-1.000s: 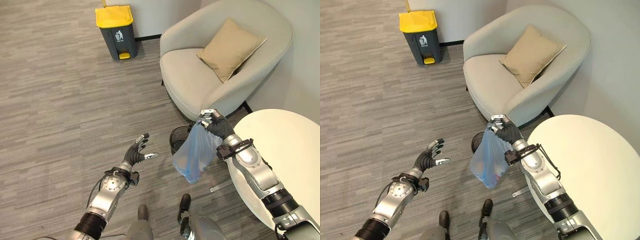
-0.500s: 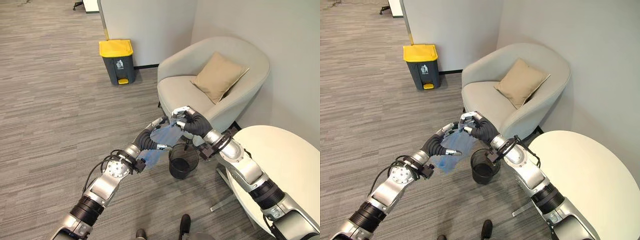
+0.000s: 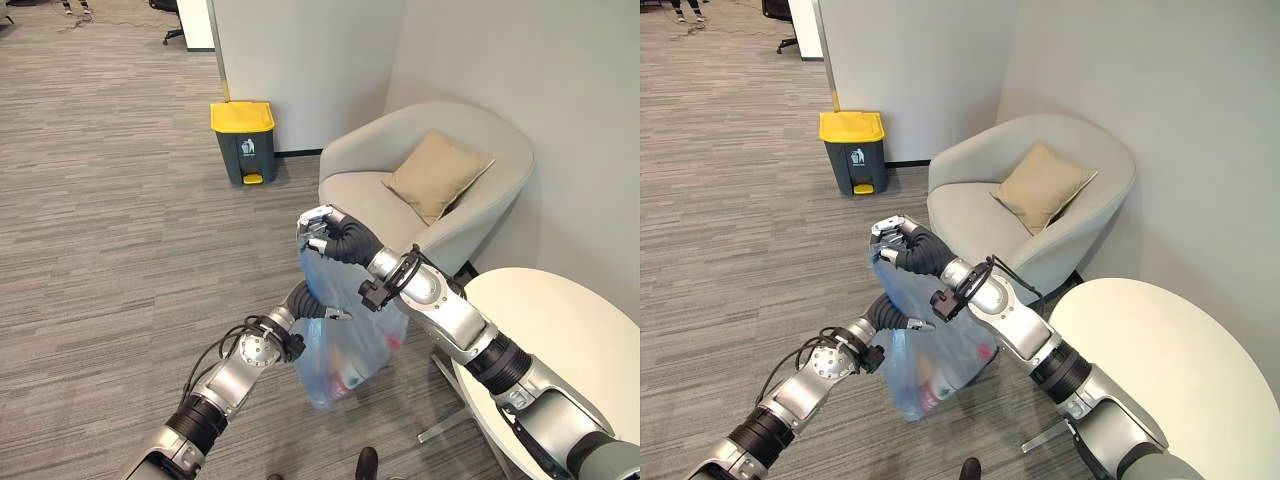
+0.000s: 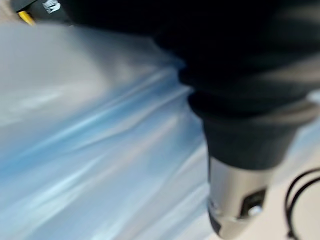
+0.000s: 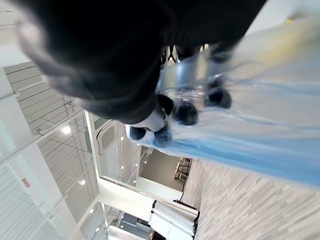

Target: Gather garbage on tea table into small bin, then transfer packed bag to large trash can.

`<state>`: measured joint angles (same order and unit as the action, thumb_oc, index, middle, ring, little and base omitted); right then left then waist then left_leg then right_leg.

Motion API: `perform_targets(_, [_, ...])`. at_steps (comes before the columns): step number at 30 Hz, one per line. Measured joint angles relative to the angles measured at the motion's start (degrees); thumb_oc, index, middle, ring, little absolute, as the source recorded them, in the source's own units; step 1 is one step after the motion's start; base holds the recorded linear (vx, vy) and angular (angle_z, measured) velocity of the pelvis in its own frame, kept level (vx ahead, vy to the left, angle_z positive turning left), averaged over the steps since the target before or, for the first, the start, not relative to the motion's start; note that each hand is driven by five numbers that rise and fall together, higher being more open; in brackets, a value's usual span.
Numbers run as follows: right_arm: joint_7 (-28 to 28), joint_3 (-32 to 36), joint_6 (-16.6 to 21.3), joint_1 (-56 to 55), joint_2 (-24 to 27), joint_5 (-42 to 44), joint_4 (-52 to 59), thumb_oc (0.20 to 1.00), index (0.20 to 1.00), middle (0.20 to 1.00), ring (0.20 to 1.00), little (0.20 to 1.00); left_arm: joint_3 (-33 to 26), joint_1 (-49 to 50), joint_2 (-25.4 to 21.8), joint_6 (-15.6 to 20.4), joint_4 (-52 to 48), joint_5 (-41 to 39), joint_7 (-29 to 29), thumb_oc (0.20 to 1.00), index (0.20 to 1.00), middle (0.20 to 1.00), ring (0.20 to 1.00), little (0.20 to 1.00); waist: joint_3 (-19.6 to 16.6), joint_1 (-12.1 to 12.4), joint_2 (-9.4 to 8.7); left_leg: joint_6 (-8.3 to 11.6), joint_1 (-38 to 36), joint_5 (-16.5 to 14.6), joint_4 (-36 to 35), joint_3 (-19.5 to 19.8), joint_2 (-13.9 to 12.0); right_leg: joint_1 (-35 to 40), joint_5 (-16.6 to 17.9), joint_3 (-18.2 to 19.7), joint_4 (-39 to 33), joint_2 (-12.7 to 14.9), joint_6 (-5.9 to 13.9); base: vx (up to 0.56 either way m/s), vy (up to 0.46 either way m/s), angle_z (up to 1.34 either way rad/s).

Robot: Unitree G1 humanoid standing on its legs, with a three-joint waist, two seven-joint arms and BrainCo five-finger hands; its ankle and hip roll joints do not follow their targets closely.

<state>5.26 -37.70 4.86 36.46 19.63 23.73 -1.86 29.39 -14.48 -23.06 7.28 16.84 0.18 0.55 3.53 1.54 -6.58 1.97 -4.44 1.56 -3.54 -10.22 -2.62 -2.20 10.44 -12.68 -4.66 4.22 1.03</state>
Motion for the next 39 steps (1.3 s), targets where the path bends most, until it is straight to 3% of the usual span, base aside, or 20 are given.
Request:
perform_targets(9, [-0.2,-0.1,0.0,0.1,-2.2,1.2,0.1,0.2,0.2,0.2,0.2,0.2,0.4,-0.2,1.6,-1.0,2.8,1.0,-0.1,1.0,1.0,1.0,1.0,1.0,-0.2,-0.6,-0.18,0.02,-0.2,0.0,0.0,0.0,0.0,0.0,0.0,0.0,0.0,0.0,-0.02,0.0,0.0,0.0])
perform_targets(16, [-0.5,-4.1,-0.4,4.5,-5.3,2.2,0.0,0.2,0.2,0.2,0.2,0.2,4.4,-6.8,2.1,-1.7,6.0,3.4,-0.9,1.0,1.0,1.0,1.0,1.0,-1.2,-1.3,-0.29,0.01,-0.3,0.0,0.0,-0.2,0.0,0.0,0.0,0.2,0.0,0.0,-0.04,0.0,0.0,0.0])
perform_targets(17, [-0.6,-4.4,-0.4,4.5,-5.8,2.3,0.0,0.2,0.2,0.2,0.2,0.2,4.4,-7.0,2.4,-1.7,6.0,3.5,-1.1,0.2,0.2,0.2,0.2,0.2,-1.4,-1.4,-0.27,0.01,-0.3,0.0,0.0,-0.2,0.0,0.0,0.0,0.2,0.0,-0.1,-0.03,0.0,0.0,0.0])
perform_targets(25, [-0.8,-4.6,0.0,4.5,-7.3,4.5,0.0,0.2,0.2,0.2,0.2,0.2,4.2,-8.7,2.9,-1.6,2.6,1.7,-3.0,0.2,0.2,0.2,0.2,0.2,-1.8,-1.4,-0.25,0.02,0.0,0.0,0.1,-0.1,-0.1,-0.1,-0.1,0.1,0.0,0.1,0.1,0.0,0.0,0.0])
perform_targets(30, [-0.8,-4.5,0.2,4.5,-4.2,1.9,0.4,0.2,0.2,0.2,0.2,0.2,2.4,-7.2,2.7,-1.4,-1.6,-1.8,-3.8,0.2,0.2,0.2,0.2,0.2,-1.8,-1.5,-0.25,0.01,0.1,0.0,0.1,-0.1,-0.1,-0.1,-0.1,0.1,0.0,0.1,0.15,0.0,0.0,0.0])
perform_targets(31, [-0.8,-4.4,0.2,4.4,-3.2,-0.1,0.5,0.235,0.235,0.235,0.235,0.235,1.3,-6.4,2.6,-1.4,-2.3,-2.0,-4.2,0.2,0.2,0.2,0.2,0.2,-1.8,-1.5,-0.25,0.01,0.1,0.0,0.0,-0.1,-0.1,-0.1,-0.2,0.1,0.0,0.1,0.26,0.0,0.0,0.0])
perform_targets(32, [-0.8,-4.2,0.2,4.2,-2.1,-1.7,1.0,0.391,0.391,0.391,0.391,0.391,0.5,-5.8,2.4,-1.4,-2.9,-3.0,-4.5,0.2,0.2,0.2,0.2,0.2,-1.7,-1.5,-0.24,0.01,0.0,0.0,0.0,-0.1,-0.1,-0.1,-0.2,0.1,0.0,0.1,0.27,0.0,0.0,0.0])
perform_targets(33, [-0.8,-4.2,0.2,3.9,-0.9,-3.8,1.7,0.818,0.818,0.818,0.818,0.818,-0.7,-4.9,2.3,-1.3,-3.2,-3.8,-4.9,0.2,0.2,0.2,0.2,0.2,-1.7,-1.6,-0.23,0.01,0.0,0.0,0.0,-0.1,-0.1,-0.1,-0.2,0.1,0.0,0.1,0.27,0.0,0.0,0.0])
perform_targets(34, [-0.8,-3.9,0.2,3.6,-0.3,-5.2,2.2,1.0,1.0,1.0,1.0,1.0,-1.2,-4.5,2.2,-1.3,-3.3,-3.9,-5.1,0.2,0.2,0.2,0.2,0.2,-1.7,-1.6,-0.23,0.01,0.0,0.0,0.0,-0.1,-0.1,-0.1,-0.2,0.1,0.0,0.1,0.27,0.0,0.0,0.0])
perform_targets(39, [-1.3,1.2,0.7,-0.8,4.4,-18.0,6.8,1.0,1.0,1.0,1.0,1.0,-7.4,2.5,1.6,-0.9,-6.1,-4.4,-5.9,0.2,0.2,0.2,0.2,0.2,-1.7,-1.9,-0.15,-0.09,-0.7,0.2,-0.8,-0.1,-0.1,0.0,-0.2,0.1,0.0,0.1,0.33,0.0,0.0,0.0])
